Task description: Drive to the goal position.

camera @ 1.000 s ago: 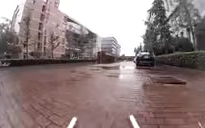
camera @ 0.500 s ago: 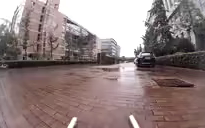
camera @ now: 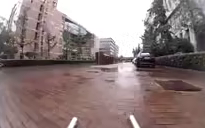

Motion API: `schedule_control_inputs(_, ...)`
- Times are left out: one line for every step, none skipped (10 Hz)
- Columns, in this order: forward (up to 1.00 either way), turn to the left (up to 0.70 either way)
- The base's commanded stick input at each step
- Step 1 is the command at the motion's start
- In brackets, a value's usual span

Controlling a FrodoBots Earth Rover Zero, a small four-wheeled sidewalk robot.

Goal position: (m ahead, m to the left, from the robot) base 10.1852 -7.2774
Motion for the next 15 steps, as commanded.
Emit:
schedule_control_inputs(0.70, 0.00)
schedule_control_inputs(0.70, 0.00)
schedule_control_inputs(0.70, 0.00)
schedule_control_inputs(0.70, 0.00)
schedule_control_inputs(0.70, 0.00)
schedule_control_inputs(0.70, 0.00)
schedule_control_inputs(0.70, 0.00)
schedule_control_inputs(0.70, 0.00)
schedule_control_inputs(0.70, 0.00)
schedule_control_inputs(0.70, 0.00)
schedule_control_inputs(0.70, 0.00)
schedule_control_inputs(0.70, 0.00)
schedule_control_inputs(0.70, -0.14)
schedule_control_inputs(0.70, -0.14)
schedule_control_inputs(0.70, -0.14)
